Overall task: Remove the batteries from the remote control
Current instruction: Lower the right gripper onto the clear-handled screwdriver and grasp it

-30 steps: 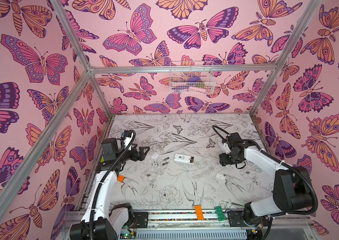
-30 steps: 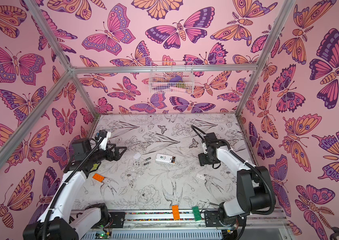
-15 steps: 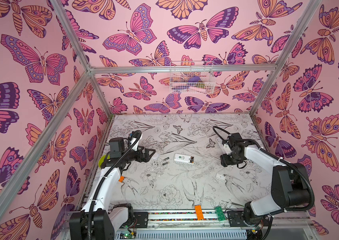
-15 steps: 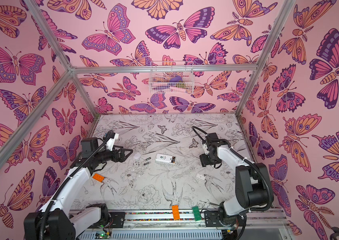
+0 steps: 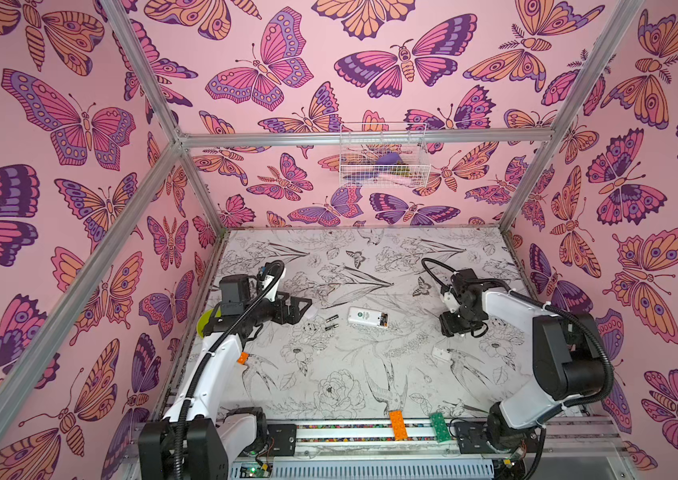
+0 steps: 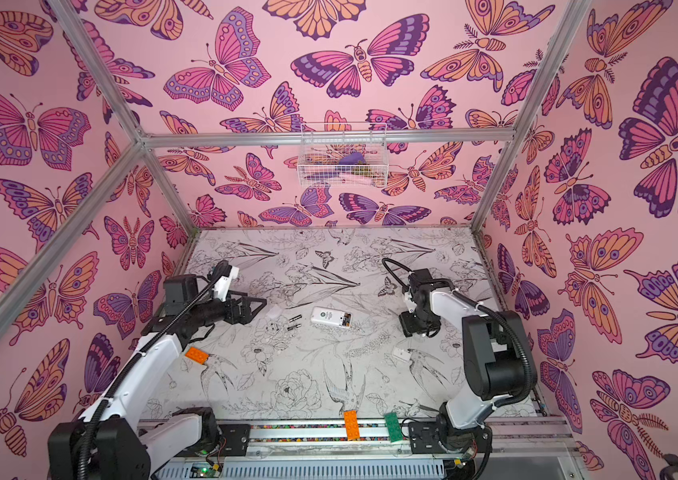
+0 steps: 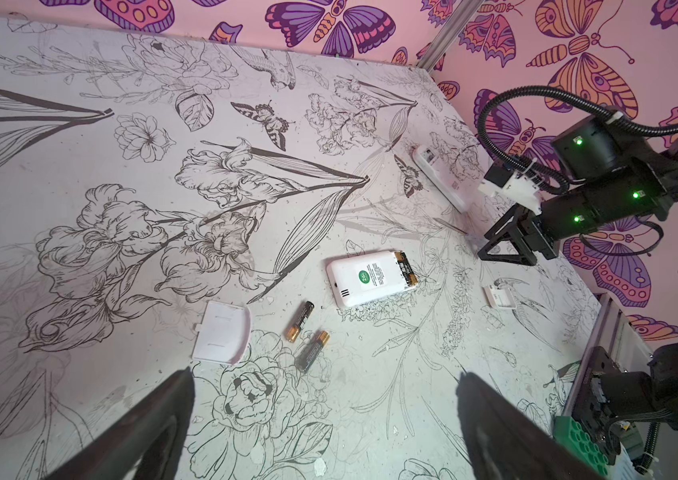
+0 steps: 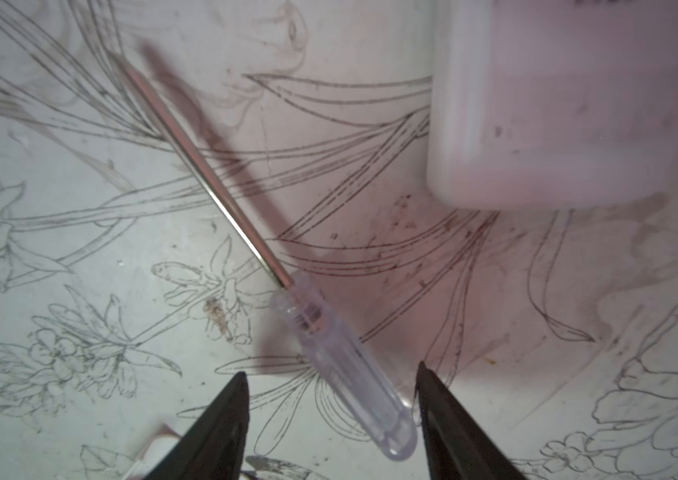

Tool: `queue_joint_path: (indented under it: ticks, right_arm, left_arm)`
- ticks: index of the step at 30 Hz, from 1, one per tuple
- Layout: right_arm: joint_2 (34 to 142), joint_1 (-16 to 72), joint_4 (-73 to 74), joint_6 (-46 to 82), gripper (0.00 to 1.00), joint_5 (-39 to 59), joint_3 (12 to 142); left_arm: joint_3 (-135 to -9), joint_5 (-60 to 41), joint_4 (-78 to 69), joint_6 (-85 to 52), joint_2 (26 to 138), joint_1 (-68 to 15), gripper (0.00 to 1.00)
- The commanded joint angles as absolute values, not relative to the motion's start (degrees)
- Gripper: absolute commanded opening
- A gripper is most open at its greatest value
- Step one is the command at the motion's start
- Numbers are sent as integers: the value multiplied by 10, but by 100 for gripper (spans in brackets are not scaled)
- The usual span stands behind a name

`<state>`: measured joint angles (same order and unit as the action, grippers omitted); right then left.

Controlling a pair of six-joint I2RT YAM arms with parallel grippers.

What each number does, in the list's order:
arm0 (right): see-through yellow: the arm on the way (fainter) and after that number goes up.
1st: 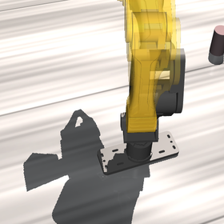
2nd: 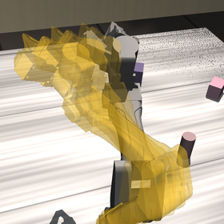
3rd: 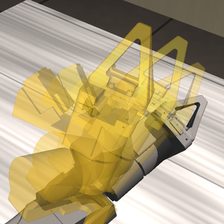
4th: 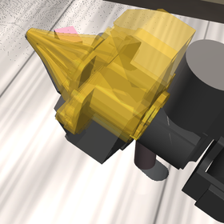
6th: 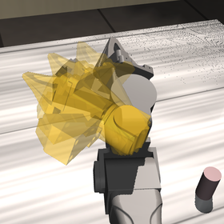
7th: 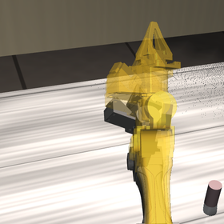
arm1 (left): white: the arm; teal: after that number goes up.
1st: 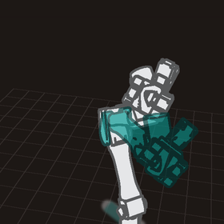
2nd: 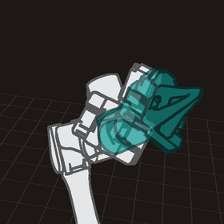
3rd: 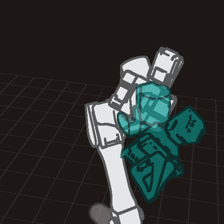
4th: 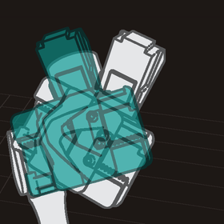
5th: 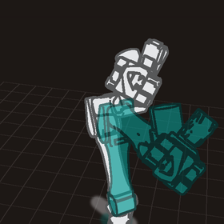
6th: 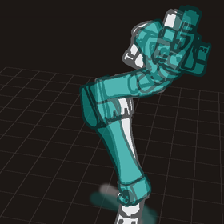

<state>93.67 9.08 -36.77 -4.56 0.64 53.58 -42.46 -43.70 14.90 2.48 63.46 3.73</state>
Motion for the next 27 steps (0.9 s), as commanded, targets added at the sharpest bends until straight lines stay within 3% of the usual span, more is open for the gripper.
queue_joint_path:
  ticks: [1,19,22,27]
  right_arm:
    - [947,89,-369,-57,63,-15,540]
    - [950,127,-363,-103,29,-17,530]
    - [950,134,-363,-109,16,-19,531]
    - [941,154,-371,-124,6,-46,537]
  left_arm:
    - [-428,-439,147,29,629,39,100]
    - [-423,-434,157,46,613,51,100]
    - [-424,-443,158,47,615,49,100]
    - [-427,-439,152,66,602,43,100]
